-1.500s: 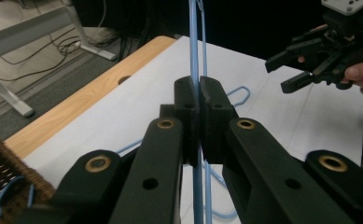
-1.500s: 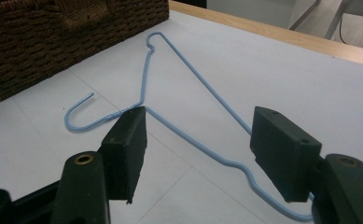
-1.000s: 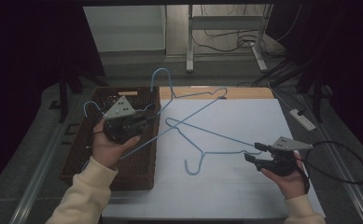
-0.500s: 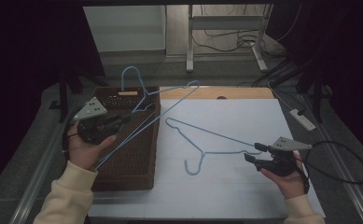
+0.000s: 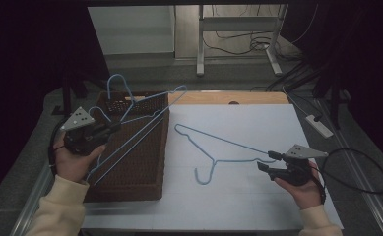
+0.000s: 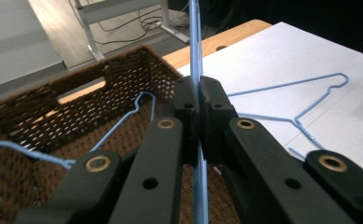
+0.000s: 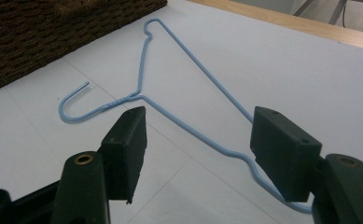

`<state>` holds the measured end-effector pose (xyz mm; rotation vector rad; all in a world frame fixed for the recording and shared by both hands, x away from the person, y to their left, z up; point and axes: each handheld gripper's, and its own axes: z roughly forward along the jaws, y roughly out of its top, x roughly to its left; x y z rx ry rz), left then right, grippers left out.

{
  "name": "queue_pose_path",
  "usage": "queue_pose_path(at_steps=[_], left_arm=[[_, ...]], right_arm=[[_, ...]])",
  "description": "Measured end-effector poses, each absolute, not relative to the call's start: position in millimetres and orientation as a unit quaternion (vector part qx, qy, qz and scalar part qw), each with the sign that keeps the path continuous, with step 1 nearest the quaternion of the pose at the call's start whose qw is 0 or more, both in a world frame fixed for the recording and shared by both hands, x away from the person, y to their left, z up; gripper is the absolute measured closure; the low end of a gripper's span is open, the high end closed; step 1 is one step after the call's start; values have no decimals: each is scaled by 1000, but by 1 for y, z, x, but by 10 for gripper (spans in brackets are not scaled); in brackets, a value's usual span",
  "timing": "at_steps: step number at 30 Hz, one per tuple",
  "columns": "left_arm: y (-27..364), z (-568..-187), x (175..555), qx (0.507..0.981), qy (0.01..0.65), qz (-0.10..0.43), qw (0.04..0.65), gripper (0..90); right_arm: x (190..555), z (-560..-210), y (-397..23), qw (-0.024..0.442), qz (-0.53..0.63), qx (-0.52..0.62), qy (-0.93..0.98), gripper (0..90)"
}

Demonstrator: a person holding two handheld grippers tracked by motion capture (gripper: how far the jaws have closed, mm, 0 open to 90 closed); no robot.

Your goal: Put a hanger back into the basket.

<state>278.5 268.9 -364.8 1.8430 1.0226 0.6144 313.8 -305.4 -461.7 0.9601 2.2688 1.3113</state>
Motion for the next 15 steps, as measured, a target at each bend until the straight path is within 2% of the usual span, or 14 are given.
queue_pose_path(at_steps=[15], left_arm=[[299,-380,274,733,457,262,431,867]], right_arm=[[314,-463,-305,173,461,339,802,368]])
